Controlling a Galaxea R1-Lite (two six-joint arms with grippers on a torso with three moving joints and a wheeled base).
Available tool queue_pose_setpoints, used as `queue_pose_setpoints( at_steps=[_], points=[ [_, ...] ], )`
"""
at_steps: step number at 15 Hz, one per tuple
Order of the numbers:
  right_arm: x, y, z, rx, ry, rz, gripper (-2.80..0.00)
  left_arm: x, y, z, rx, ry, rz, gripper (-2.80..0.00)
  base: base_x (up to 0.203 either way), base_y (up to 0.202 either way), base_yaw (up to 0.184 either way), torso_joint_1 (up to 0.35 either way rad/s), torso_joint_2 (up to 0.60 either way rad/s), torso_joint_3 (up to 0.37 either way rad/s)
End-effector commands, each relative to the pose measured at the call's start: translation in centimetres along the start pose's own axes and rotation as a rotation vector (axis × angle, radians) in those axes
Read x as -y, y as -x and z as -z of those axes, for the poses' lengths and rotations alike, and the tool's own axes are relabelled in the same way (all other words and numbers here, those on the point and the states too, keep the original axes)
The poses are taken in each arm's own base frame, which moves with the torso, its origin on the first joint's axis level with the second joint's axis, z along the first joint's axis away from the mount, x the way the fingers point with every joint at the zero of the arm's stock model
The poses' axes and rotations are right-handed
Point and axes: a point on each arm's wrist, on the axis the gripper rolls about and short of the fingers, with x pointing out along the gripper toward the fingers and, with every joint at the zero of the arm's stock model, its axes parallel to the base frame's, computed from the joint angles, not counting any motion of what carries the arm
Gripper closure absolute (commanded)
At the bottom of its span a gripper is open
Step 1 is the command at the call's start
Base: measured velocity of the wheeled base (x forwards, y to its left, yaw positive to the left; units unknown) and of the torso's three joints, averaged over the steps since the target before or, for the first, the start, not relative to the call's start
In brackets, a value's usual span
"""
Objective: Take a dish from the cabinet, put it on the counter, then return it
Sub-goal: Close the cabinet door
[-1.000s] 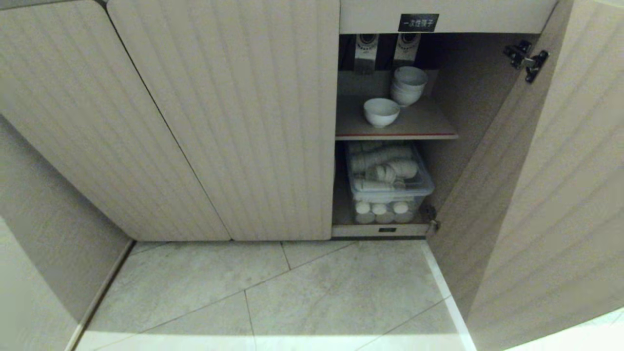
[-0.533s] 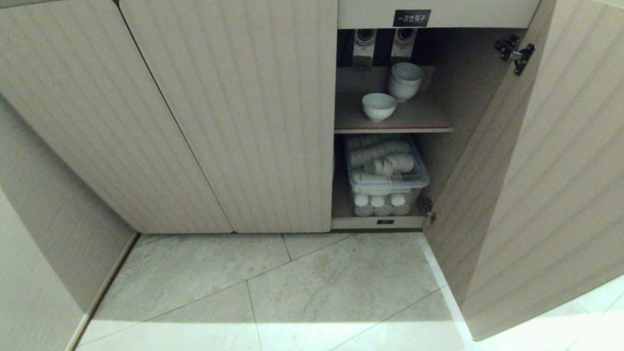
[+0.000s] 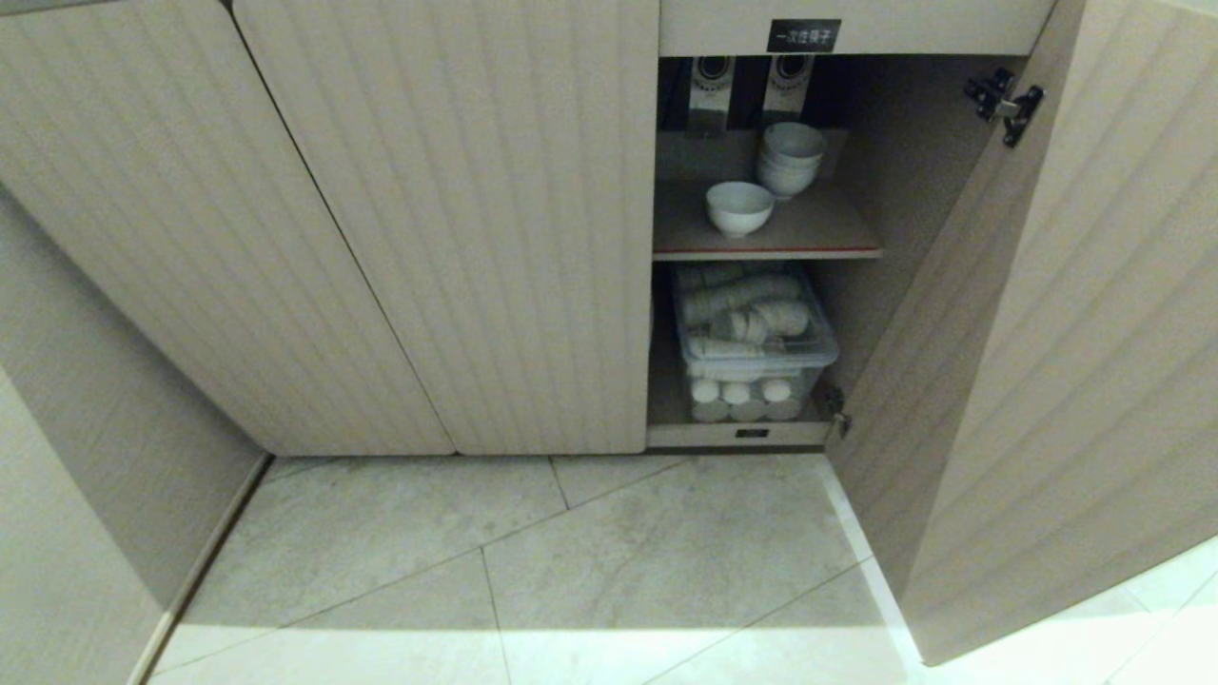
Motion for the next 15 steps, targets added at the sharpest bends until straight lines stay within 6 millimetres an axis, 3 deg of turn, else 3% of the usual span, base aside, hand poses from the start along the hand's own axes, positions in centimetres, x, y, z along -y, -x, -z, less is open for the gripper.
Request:
queue_pose_setpoints(
  at_steps=[1, 15],
  points=[
    [0.0, 0.0, 0.0, 0.0, 0.001, 0.0, 0.0, 0.0, 0.0, -0.01, 0.001, 0.0, 0.0, 0.0, 0.0, 0.0, 0.0, 0.0, 0.0, 0.0],
    [0.0, 0.0, 0.0, 0.0, 0.001, 0.001, 0.0, 0.0, 0.0, -0.01, 0.001, 0.0, 0.0, 0.0, 0.0, -0.003, 0.0, 0.001, 0.0, 0.0]
  ],
)
